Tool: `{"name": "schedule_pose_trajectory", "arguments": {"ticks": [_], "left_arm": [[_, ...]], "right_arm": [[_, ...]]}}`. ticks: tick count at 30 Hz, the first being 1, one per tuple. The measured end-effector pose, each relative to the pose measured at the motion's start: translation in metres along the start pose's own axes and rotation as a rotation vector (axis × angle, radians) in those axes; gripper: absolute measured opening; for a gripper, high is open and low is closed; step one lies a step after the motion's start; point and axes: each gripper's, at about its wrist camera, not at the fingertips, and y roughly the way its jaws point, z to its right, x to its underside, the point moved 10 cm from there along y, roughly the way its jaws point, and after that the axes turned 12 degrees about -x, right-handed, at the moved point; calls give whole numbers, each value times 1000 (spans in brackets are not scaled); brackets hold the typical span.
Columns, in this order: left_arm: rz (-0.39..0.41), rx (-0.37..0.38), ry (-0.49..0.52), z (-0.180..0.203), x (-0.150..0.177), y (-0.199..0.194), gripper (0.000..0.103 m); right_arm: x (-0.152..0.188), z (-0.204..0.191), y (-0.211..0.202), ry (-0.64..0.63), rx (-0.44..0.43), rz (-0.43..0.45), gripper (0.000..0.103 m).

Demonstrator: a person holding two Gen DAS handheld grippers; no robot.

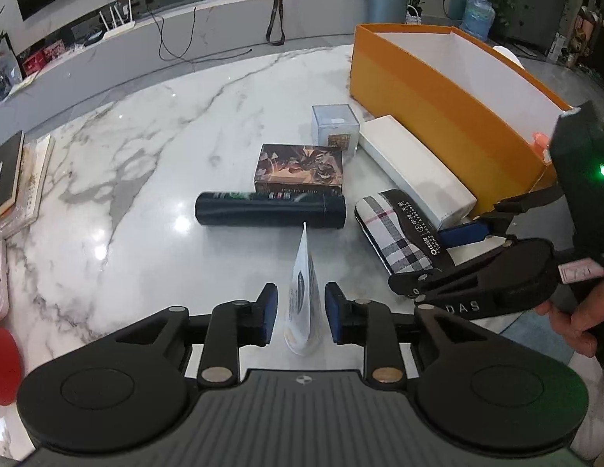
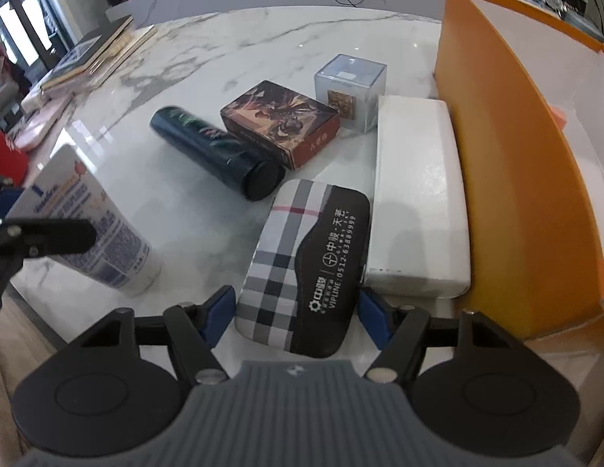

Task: Organize rigid objects
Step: 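Grasp the Vaseline tube with the left tool while the right tool grasps the plaid case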

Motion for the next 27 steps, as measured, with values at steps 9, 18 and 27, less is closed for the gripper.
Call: {"name": "schedule_pose_trajectory", "arguments": {"ticks": [9,18,27], "left_arm": [[-16,12,-5,-3,8,-5,16],[-34,16,-22,-3,9,2,20],[-47,16,-21,-2,11,10,22]], "right_arm": [[27,-30,-7,-122,-78,-94,66],[8,-21,-4,-62,-73,-29,74],[10,-20,4,-99,-70,-38,75]]}}
